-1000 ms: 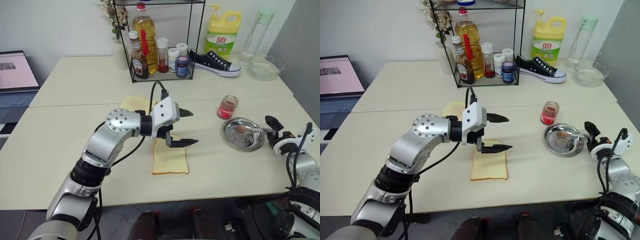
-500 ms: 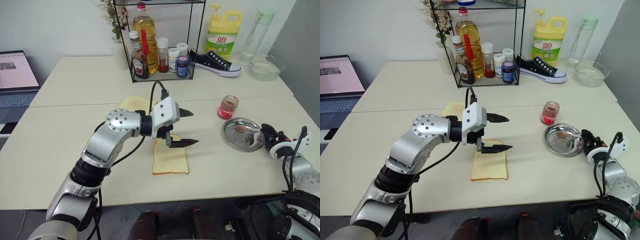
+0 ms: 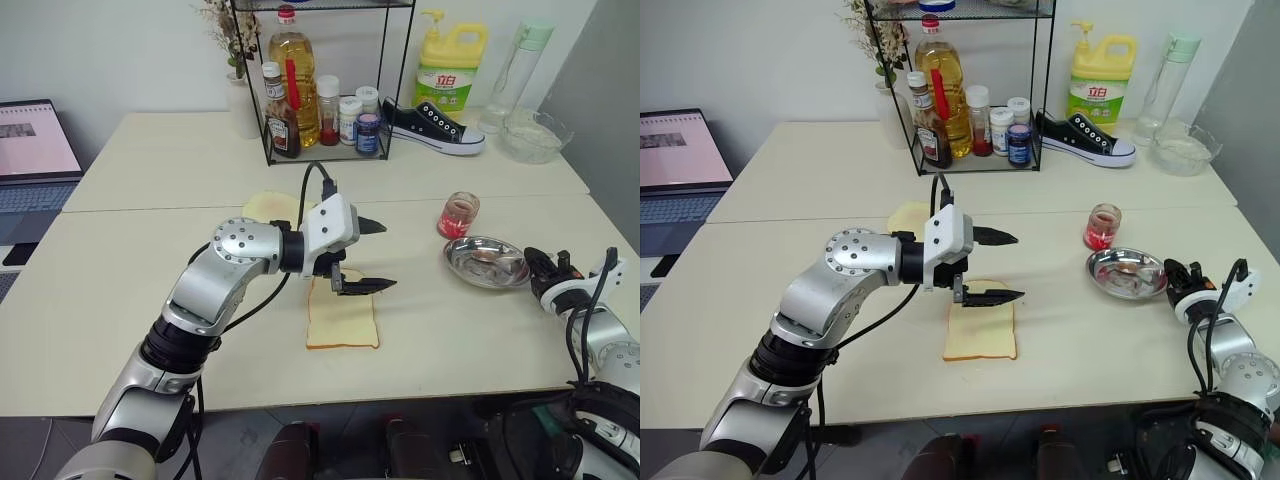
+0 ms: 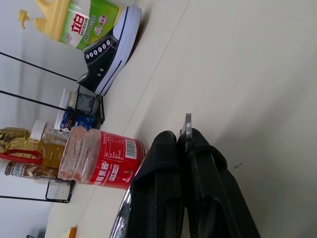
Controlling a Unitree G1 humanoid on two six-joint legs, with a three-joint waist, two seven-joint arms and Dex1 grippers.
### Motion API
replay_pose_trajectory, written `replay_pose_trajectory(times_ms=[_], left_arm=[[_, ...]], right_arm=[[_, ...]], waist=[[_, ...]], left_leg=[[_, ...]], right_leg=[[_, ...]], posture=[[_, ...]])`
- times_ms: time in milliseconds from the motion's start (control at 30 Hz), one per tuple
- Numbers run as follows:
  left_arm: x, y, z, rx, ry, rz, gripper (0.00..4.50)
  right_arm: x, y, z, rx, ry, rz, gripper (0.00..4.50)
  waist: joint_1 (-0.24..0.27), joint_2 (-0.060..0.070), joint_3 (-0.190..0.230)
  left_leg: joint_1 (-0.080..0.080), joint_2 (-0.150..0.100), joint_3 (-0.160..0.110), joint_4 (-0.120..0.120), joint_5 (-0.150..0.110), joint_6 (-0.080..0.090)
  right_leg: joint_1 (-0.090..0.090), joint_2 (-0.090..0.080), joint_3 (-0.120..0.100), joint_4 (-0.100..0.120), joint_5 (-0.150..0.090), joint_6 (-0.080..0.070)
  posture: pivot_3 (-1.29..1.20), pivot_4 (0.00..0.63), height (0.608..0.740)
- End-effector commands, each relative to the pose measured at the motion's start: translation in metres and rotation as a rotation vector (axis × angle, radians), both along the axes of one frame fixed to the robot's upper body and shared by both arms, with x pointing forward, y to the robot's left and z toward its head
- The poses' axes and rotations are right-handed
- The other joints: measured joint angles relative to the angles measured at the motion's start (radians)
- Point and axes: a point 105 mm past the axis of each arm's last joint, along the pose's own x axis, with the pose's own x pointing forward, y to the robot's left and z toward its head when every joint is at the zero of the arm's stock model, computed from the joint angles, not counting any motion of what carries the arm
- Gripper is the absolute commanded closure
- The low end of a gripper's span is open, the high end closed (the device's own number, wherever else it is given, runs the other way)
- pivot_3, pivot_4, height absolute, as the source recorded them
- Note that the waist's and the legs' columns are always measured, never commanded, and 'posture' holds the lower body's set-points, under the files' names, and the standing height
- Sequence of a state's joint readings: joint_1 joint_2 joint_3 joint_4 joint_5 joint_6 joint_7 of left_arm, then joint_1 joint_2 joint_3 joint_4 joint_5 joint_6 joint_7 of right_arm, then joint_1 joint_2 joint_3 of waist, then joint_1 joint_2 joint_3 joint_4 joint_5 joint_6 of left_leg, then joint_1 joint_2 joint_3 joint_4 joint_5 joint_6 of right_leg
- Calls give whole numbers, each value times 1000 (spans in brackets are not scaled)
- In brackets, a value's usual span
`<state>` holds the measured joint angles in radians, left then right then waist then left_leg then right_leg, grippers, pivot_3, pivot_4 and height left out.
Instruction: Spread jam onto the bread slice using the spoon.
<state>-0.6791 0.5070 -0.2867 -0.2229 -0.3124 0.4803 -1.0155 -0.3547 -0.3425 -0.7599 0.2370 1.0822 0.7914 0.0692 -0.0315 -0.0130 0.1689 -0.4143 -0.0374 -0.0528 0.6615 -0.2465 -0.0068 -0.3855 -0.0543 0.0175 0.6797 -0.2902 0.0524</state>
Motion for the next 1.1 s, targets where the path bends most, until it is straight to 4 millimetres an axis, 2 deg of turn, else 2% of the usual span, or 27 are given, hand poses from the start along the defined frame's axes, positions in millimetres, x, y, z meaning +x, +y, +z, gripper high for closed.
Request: replay_pose_trajectory(times_ms=[33,167,267,400,633,867,1100], left_arm=[[-1,1,14,-30,-44,-9,0],[-1,2,13,-27,-42,-6,0],[-1,3,13,-26,-41,-4,0],[-1,3,13,-24,-42,-2,0],[-1,4,13,-24,-42,0,0],[0,2,14,-29,-48,-5,0],[0,1,15,-29,-52,-10,0]], right_arm=[[-4,8,-4,-50,22,40,4477],[-6,8,-10,-50,33,35,4477],[-6,8,-11,-48,34,32,3672],[-5,6,-12,-44,40,24,2327],[-3,4,-9,-35,32,13,2327],[-5,-15,-4,5,14,-68,2327],[-5,-16,-4,11,9,-72,2327]], waist=[[0,0,0],[0,0,0],[0,0,0],[0,0,0],[0,0,0],[1,0,0],[4,0,0]], left_leg=[[0,0,0,0,0,0],[0,0,0,0,0,0],[0,0,0,0,0,0],[0,0,0,0,0,0],[0,0,0,0,0,0],[0,0,0,0,0,0],[-1,-1,0,0,0,0]], right_leg=[[0,0,0,0,0,0],[0,0,0,0,0,0],[0,0,0,0,0,0],[0,0,0,0,0,0],[0,0,0,0,0,0],[0,0,0,0,0,0],[0,-1,0,0,0,0]], posture=[[0,150,740],[0,150,740],[0,150,740],[0,150,740],[0,150,740],[0,150,740],[0,150,740]])
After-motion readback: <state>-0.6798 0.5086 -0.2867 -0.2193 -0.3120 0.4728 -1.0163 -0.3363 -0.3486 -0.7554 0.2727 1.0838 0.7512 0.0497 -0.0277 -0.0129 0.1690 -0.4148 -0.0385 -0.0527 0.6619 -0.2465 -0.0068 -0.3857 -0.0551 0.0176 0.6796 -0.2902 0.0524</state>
